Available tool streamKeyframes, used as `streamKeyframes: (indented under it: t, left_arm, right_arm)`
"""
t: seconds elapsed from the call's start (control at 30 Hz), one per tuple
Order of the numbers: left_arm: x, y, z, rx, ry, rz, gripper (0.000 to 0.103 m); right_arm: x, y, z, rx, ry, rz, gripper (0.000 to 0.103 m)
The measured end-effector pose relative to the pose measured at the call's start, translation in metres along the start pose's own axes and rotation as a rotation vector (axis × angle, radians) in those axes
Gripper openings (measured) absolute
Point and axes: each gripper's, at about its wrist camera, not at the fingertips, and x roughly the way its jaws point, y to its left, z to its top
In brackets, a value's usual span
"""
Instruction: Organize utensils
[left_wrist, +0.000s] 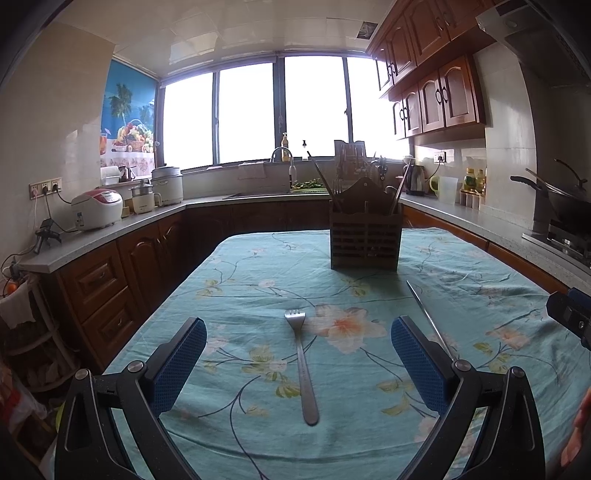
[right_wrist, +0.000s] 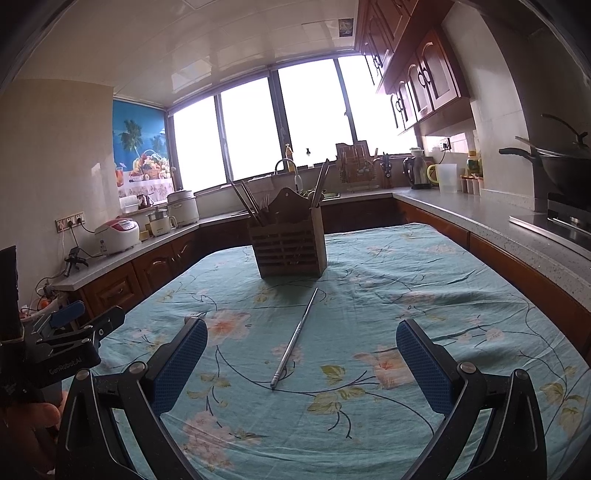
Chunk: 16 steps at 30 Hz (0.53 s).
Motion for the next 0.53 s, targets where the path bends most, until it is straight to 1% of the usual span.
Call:
streamKeyframes:
  t: [0.37, 0.53]
  left_arm:
    - [0.0, -0.008, 0.003, 0.005, 0.003, -0.008, 0.101]
    - [0.003, -0.011, 0.003, -0.001, 0.023, -0.015, 0.101]
  right_arm:
    - [0.005, -0.001, 0.003, 0.009, 0.018, -0.002, 0.103]
    - [0.009, -0.002, 0.004, 0.018, 0.037, -0.002, 0.103]
